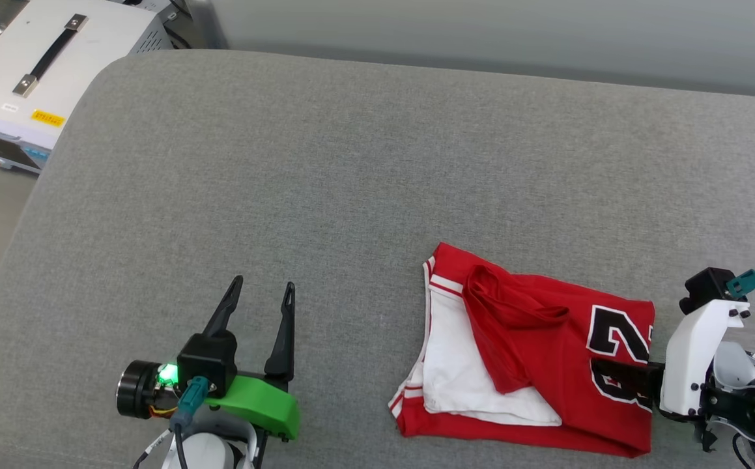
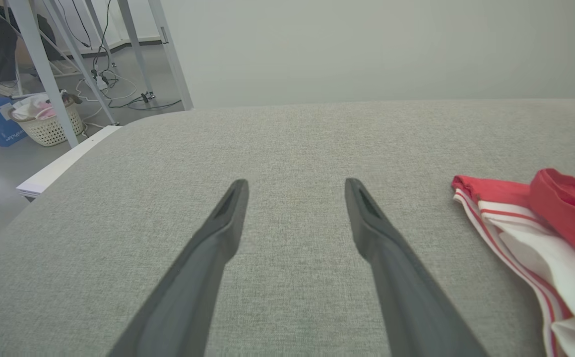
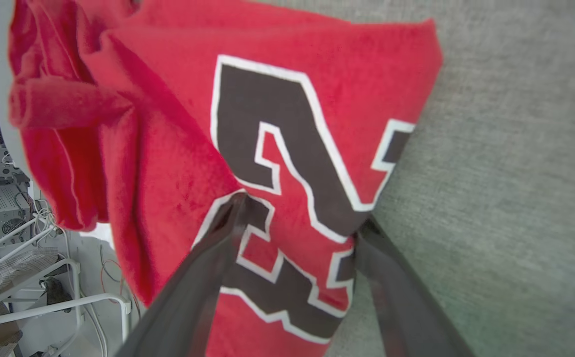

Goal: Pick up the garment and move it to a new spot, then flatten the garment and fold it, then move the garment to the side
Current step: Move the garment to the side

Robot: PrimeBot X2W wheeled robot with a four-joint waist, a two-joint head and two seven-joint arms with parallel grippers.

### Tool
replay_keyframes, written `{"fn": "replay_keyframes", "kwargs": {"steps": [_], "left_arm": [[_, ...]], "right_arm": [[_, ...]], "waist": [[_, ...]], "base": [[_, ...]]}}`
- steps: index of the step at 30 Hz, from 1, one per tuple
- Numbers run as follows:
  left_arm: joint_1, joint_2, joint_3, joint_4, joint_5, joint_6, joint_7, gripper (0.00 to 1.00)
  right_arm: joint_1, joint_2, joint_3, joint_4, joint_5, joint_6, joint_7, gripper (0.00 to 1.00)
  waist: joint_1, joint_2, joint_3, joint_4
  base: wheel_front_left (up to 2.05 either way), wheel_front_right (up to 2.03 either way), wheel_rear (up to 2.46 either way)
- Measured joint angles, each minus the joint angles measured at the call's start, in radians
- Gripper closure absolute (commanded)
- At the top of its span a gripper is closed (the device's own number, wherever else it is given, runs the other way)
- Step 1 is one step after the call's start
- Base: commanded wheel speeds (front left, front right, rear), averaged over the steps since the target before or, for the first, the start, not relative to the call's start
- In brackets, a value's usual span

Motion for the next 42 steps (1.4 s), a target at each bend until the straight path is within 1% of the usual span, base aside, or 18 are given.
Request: {"fn": "replay_keyframes", "kwargs": {"steps": [4, 5, 6, 7, 12, 17, 22, 28, 33, 37, 42], "left_arm": [[-0.002, -0.001, -0.001, 0.003, 0.0, 0.0, 0.0, 0.0], [-0.002, -0.001, 0.0, 0.003, 0.0, 0.0, 0.0, 0.0], [-0.002, -0.001, 0.002, 0.004, 0.0, 0.0, 0.0, 0.0], [-0.002, -0.002, 0.003, 0.004, 0.0, 0.0, 0.0, 0.0], [-0.002, -0.003, 0.006, 0.009, 0.0, 0.0, 0.0, 0.0], [0.004, -0.003, 0.014, 0.008, 0.0, 0.0, 0.0, 0.0], [0.025, -0.003, 0.029, 0.001, 0.0, 0.004, 0.0, 0.0], [0.027, -0.001, 0.043, -0.021, 0.0, 0.007, 0.0, 0.0], [0.021, 0.003, 0.048, -0.046, 0.002, 0.007, 0.0, 0.0], [-0.006, 0.015, 0.05, -0.069, 0.011, 0.007, 0.0, 0.0], [-0.067, 0.029, 0.053, -0.114, 0.019, 0.006, 0.0, 0.0]], "right_arm": [[0.0, -0.006, 0.037, 0.007, 0.006, 0.0, -0.037, 0.0], [0.0, -0.008, 0.044, 0.007, 0.011, 0.0, -0.049, 0.6], [0.0, -0.01, 0.054, 0.003, 0.014, 0.0, -0.066, 0.89], [0.0, -0.017, 0.063, -0.002, 0.015, 0.0, -0.086, 1.0], [-0.008, -0.048, 0.121, -0.046, 0.015, 0.0, -0.179, 1.0], [-0.07, -0.122, 0.168, -0.132, 0.0, 0.0, -0.254, 1.0], [-0.106, -0.206, 0.203, -0.207, -0.018, 0.0, -0.269, 1.0], [-0.134, -0.263, 0.197, -0.242, -0.02, 0.0, -0.261, 1.0], [-0.16, -0.305, 0.175, -0.225, -0.025, 0.0, -0.251, 1.0], [-0.205, -0.339, 0.14, -0.169, -0.038, 0.0, -0.253, 1.0], [-0.275, -0.426, 0.091, -0.057, -0.08, 0.0, -0.266, 1.0]], "waist": [[0.0, 0.0, 0.009, 0.017], [0.0, 0.0, 0.008, 0.018], [0.0, 0.0, 0.007, 0.018], [0.0, 0.0, 0.005, 0.016], [0.0, 0.0, -0.011, 0.003], [0.0, 0.0, -0.031, -0.031], [0.0, 0.0, -0.047, -0.086], [0.0, 0.0, -0.047, -0.172], [0.0, 0.0001, -0.026, -0.239], [0.0, 0.0, 0.019, -0.273], [0.0, 0.0001, 0.098, -0.297]], "base": [[0.0, 0.0, 0.0], [0.0, 0.0, 0.0], [0.0, 0.0, 0.0], [0.0, 0.0, 0.0], [0.0, 0.0, 0.0], [0.0, 0.0, 0.0], [0.0, 0.0, 0.0], [0.0, 0.0, 0.0], [0.0, 0.0, 0.0], [0.0, 0.0, 0.0], [0.0, 0.0, 0.0]]}}
